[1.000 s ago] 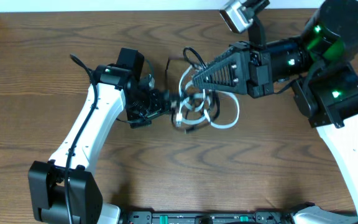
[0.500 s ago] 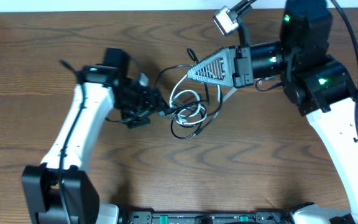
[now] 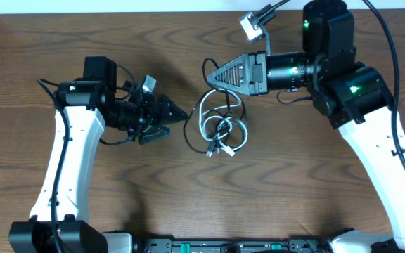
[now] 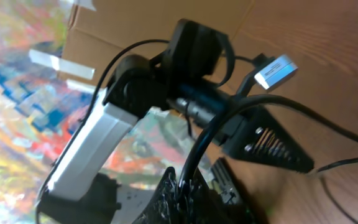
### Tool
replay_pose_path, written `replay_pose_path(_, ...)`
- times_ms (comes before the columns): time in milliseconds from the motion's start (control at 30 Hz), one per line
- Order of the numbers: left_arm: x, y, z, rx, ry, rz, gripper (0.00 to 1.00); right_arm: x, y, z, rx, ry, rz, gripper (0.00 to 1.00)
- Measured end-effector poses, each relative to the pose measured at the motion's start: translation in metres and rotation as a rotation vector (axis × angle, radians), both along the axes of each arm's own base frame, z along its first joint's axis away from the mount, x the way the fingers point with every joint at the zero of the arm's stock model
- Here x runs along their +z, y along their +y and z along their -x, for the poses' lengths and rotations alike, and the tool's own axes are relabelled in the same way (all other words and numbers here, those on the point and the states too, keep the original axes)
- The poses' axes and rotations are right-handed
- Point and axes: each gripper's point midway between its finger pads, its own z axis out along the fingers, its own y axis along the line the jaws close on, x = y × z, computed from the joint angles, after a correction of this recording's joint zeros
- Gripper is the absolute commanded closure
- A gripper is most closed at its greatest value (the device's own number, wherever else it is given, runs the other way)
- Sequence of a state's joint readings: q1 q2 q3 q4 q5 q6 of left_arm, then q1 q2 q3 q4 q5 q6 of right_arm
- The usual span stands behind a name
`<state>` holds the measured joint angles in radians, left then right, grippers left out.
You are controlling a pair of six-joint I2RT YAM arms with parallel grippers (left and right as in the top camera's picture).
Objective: Untangle cables
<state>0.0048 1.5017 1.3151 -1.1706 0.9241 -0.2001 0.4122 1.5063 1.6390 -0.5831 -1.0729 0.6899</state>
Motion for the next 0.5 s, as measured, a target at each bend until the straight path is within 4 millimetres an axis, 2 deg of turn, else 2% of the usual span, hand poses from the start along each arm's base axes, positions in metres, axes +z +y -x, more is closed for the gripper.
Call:
replay_pose_path(267, 0.001, -0.005, 0.004, -0.038, -0.016, 0.010, 0.25, -0.032, -0.008, -0.020, -0.172, 0.057, 0.141, 0.99)
replay_pose_path(500, -0.007, -0.021, 0.012, -0.137, -0.056, -0.058, 0.24, -0.027, 0.003, -0.020, -0.185, 0.057, 0.130, 0.99)
